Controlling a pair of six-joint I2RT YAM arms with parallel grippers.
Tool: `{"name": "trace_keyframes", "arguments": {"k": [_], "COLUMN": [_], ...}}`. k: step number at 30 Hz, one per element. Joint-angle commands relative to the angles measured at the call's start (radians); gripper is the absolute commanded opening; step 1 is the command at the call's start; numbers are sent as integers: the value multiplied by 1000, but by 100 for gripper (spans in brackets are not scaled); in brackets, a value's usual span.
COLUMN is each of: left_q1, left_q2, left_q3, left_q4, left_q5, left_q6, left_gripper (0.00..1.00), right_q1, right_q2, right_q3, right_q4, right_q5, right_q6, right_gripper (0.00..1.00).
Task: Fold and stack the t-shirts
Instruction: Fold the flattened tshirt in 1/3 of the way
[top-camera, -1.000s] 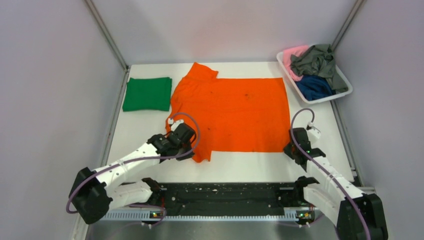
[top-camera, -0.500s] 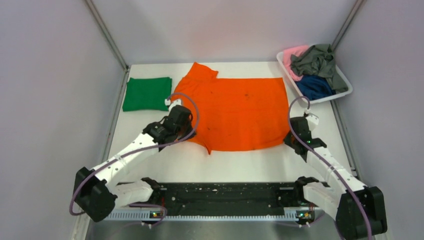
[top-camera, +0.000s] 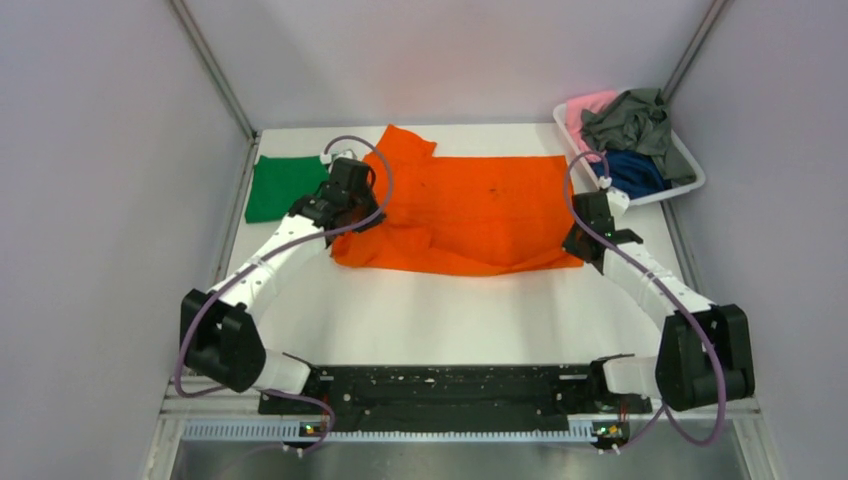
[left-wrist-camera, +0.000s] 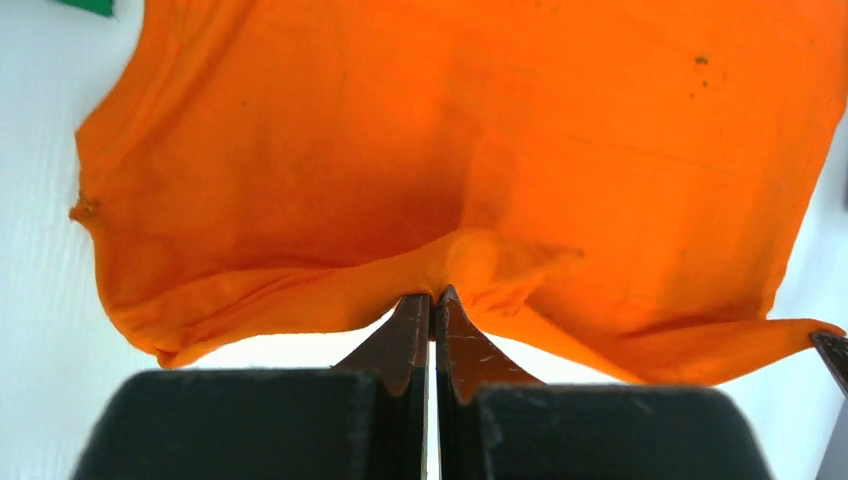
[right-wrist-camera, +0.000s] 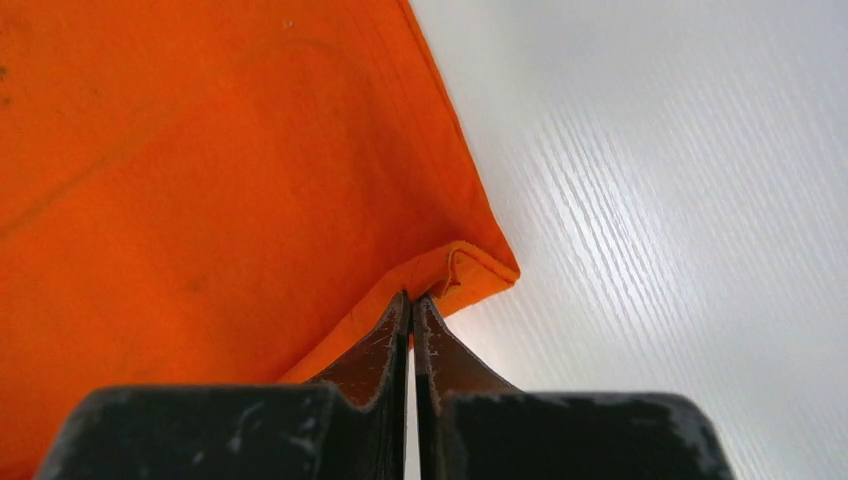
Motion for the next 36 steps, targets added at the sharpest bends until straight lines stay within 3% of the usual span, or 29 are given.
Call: {"name": "trace_keyframes", "arguments": {"k": [1,17,25,26,27,28,29,30,34,36], "left_q1": [37,120,139,141,142,145,147,147,148,145], "left_q2": [53,266,480,519,554,594,630,661,700,652], "left_q3": [91,296,483,526,573,625,689,751,903,839], "left_q4": [44,61,-10,-39,-68,-114,-159,-198,-322,-291], "left_q5": [10,43,37,24,8,-11,-31,-44,-33,30], "left_q6": [63,143,160,163,163,160,157,155,150,138], "left_gripper": [0,0,1,7,23,45,72,95,99,99], "right_q1": [-32,-65,-82,-88,-94,-98,-100,-101,-100,-94], "right_q2": [72,259,384,402,419,432,438,442,388,323], "right_q3": [104,281,342,358,378,400,419,440,440,392], "right_q4": [27,46,49,47,45,39,27,9,-24,-7], "right_q5": [26,37,42,43,46,49,53,54,1,-48], "right_q6": [-28,-58,-33,-33,-30,-29,-25,-17,-2,-18], "right_gripper": [0,0,4,6,10,20,39,52,87,93]}}
